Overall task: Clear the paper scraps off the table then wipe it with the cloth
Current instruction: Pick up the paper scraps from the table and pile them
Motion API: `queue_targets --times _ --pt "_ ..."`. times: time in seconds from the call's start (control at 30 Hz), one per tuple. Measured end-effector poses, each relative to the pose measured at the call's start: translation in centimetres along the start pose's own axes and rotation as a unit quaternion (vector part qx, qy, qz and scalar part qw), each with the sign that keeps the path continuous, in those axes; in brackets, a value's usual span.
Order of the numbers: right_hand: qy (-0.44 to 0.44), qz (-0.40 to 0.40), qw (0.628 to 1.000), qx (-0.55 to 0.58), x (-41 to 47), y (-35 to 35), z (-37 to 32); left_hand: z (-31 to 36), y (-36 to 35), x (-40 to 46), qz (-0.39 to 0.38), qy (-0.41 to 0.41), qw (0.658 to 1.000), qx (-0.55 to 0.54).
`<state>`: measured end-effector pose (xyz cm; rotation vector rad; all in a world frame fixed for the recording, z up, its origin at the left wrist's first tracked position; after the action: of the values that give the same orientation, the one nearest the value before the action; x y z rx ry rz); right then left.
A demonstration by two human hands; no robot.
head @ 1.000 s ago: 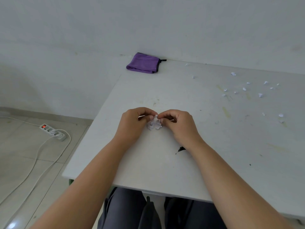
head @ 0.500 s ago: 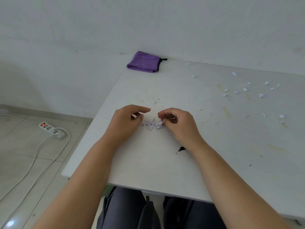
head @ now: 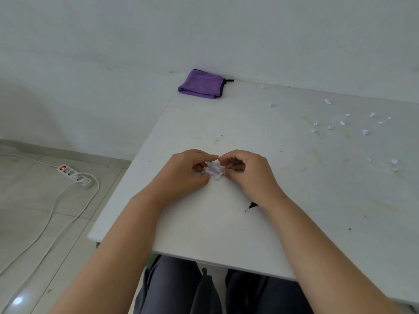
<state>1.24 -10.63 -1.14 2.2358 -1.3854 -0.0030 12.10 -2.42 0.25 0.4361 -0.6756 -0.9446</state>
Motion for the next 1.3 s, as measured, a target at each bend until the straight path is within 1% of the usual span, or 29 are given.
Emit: queue_targets --times 0.13,0.23,0.3,0.43,0.53,0.6,0.67,0.77,0.83,0.93,1.1,1.2,1.3 --pt "-0.002 -0.003 1.000 0.007 0.1 0.0 0.0 -0.5 -0.3 0.0 -0.009 0.017 1.000 -0.003" --pt "-0.010 -0.001 1.000 0.021 0.1 0.1 -0.1 -0.6 -0.3 0.0 -0.013 0.040 0.998 -0.041" --pt "-0.034 0.009 0.998 0.051 0.1 0.6 0.0 -0.3 0.0 0.1 -0.005 0.045 0.997 -0.067" --pt "-0.118 0.056 0.979 0.155 0.8 3.7 0.5 1.9 0.4 1.2 0.017 0.008 0.999 -0.036" --pt "-0.120 0.102 0.973 0.167 1.1 8.0 0.5 5.0 -0.3 2.8 0.028 -0.022 0.999 -0.038" --pt "-0.110 0.131 0.977 0.126 0.9 11.3 1.1 7.5 -2.2 3.8 0.011 -0.052 0.998 -0.029" --pt "-0.087 0.166 0.982 0.036 0.4 15.0 2.2 10.1 -5.2 4.5 -0.020 -0.083 0.996 -0.023" --pt "-0.062 0.206 0.971 -0.102 -1.1 20.3 4.1 14.0 -11.0 4.6 -0.091 -0.139 0.986 -0.003" --pt "-0.063 0.211 0.961 -0.165 -2.5 23.4 5.5 16.5 -15.3 4.2 -0.138 -0.182 0.973 0.015" --pt "-0.077 0.205 0.947 -0.236 -4.9 27.8 7.6 19.5 -21.0 3.3 -0.191 -0.211 0.958 0.032" --pt "-0.095 0.252 0.918 -0.292 -8.9 35.5 10.2 24.3 -27.7 1.9 -0.215 -0.260 0.941 0.038" --pt "-0.109 0.285 0.893 -0.331 -10.8 39.8 11.7 27.1 -30.3 1.2 -0.210 -0.291 0.933 0.035" --pt "-0.121 0.297 0.883 -0.343 -11.6 42.9 13.4 29.2 -32.4 0.9 -0.203 -0.304 0.930 0.032"
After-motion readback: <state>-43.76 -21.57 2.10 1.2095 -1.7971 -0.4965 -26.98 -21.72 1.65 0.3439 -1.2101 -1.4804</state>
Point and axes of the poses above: each hand's wrist, its own x-axis towards the middle knuckle, its own y-axis out of the back of the hand, z = x × y, the point moved 10 cm from there along x, towards the middle knuckle, and after that the axes turned 12 degrees about z, right-handed, at the moved point
